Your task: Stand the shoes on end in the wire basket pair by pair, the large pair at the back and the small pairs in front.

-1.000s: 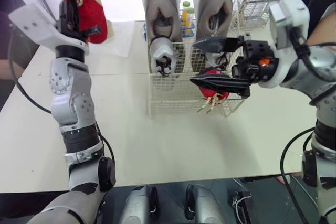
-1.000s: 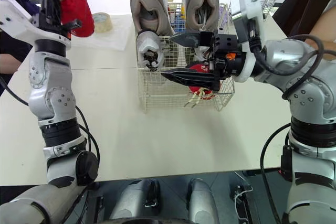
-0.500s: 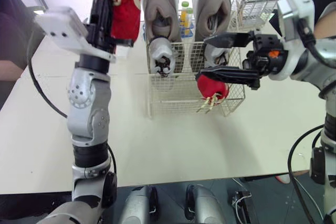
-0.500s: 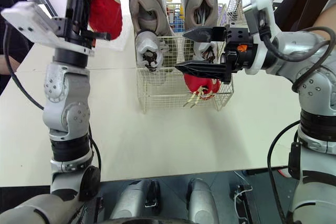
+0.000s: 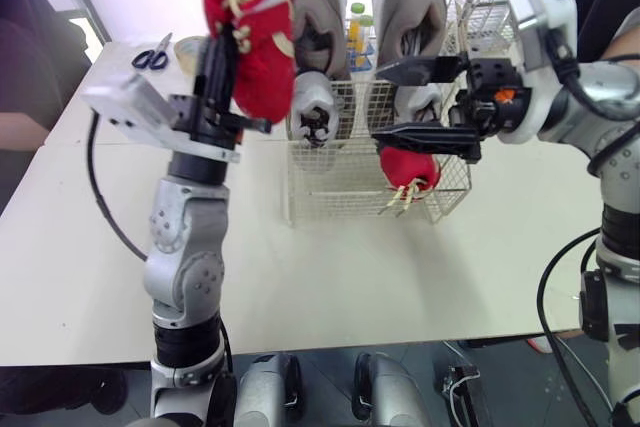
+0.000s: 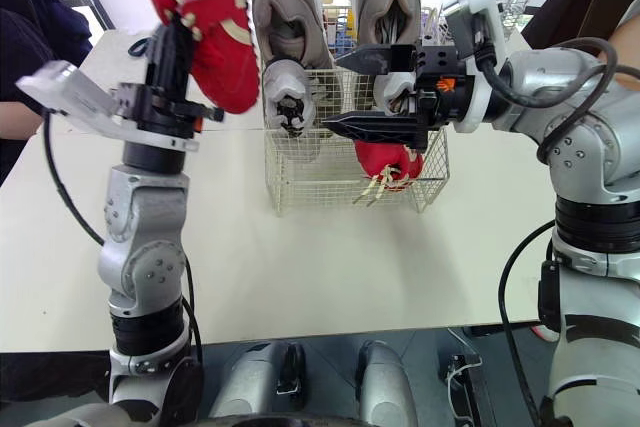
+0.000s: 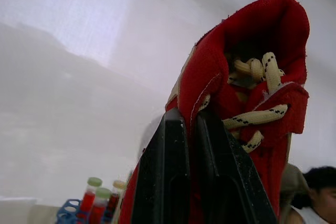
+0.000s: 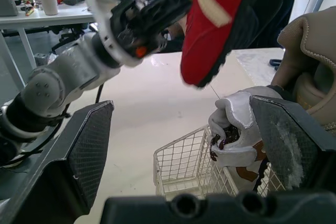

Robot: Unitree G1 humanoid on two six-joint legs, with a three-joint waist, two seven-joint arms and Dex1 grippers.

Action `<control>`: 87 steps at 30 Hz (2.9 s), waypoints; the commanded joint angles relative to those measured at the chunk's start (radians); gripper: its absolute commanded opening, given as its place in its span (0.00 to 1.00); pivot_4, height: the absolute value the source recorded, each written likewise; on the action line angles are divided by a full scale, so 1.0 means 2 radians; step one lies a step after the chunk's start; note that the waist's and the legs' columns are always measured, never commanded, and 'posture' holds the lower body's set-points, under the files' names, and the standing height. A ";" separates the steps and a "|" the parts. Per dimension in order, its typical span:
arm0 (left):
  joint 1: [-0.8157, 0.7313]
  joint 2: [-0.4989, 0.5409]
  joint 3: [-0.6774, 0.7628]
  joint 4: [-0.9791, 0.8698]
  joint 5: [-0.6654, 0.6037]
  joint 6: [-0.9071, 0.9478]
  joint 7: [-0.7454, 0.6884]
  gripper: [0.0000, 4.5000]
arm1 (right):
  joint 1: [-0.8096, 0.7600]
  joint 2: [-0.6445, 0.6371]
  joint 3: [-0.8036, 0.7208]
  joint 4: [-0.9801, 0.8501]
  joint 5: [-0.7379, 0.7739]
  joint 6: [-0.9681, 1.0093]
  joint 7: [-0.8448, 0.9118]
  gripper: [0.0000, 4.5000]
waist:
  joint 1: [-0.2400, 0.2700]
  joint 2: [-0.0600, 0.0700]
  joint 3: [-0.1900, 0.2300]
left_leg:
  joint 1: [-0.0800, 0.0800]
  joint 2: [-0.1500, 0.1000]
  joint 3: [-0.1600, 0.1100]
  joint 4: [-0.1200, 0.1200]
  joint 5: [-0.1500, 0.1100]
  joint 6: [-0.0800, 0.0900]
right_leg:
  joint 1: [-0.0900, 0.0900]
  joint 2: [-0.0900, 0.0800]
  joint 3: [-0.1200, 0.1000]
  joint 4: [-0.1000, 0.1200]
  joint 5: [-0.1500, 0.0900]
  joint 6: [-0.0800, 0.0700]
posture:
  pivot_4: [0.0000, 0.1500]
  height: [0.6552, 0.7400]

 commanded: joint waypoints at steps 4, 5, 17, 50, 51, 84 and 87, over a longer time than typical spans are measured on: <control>0.026 -0.022 -0.051 0.022 0.025 -0.082 -0.061 0.01 | -0.004 -0.005 -0.022 -0.010 0.008 0.006 -0.008 1.00 | 0.000 0.000 0.000 | 0.000 0.000 0.000 0.000 0.000 0.000 | 0.000 0.000 0.000 0.000 0.000 0.000 | 1.00 1.00; 0.031 -0.026 -0.056 0.031 0.028 -0.093 -0.068 0.01 | -0.003 -0.008 -0.025 -0.012 0.010 0.009 -0.010 1.00 | 0.000 0.000 0.000 | 0.000 0.000 0.000 0.000 0.000 0.000 | 0.000 0.000 0.000 0.000 0.000 0.000 | 1.00 1.00; 0.065 -0.057 -0.082 0.166 0.065 -0.220 -0.143 0.01 | 0.001 -0.015 -0.041 -0.034 0.019 0.035 -0.034 1.00 | 0.000 0.000 0.000 | 0.000 0.000 0.000 0.000 -0.001 0.002 | -0.001 -0.001 0.000 -0.001 0.000 -0.001 | 1.00 1.00; 0.161 -0.021 -0.105 0.357 0.088 -0.384 -0.200 0.01 | -0.018 -0.009 -0.026 -0.023 0.014 0.032 -0.033 1.00 | -0.004 0.011 -0.006 | 0.000 0.000 0.000 -0.001 -0.003 0.004 | -0.001 -0.002 0.000 -0.001 0.000 -0.003 | 1.00 1.00; 0.164 -0.016 -0.105 0.352 0.080 -0.375 -0.208 0.17 | -0.017 -0.007 -0.025 -0.022 0.012 0.029 -0.033 1.00 | -0.005 0.011 -0.007 | 0.000 0.000 0.000 -0.001 -0.003 0.004 | -0.002 -0.002 0.000 -0.001 0.000 -0.003 | 1.00 1.00; 0.194 0.430 0.186 -0.001 -0.286 0.173 -0.197 0.97 | 0.143 -0.109 -0.122 -0.030 0.003 0.034 -0.005 1.00 | -0.012 0.010 -0.004 | -0.002 0.000 0.001 -0.002 -0.001 0.000 | -0.003 0.000 0.001 -0.001 -0.001 -0.003 | 1.00 1.00; 0.199 0.452 0.211 0.005 -0.317 0.207 -0.223 0.97 | 0.196 -0.138 -0.150 -0.040 -0.005 0.031 0.008 1.00 | -0.012 0.010 -0.004 | -0.001 0.000 0.001 -0.002 -0.002 -0.001 | -0.004 0.000 0.001 -0.002 -0.001 -0.003 | 1.00 1.00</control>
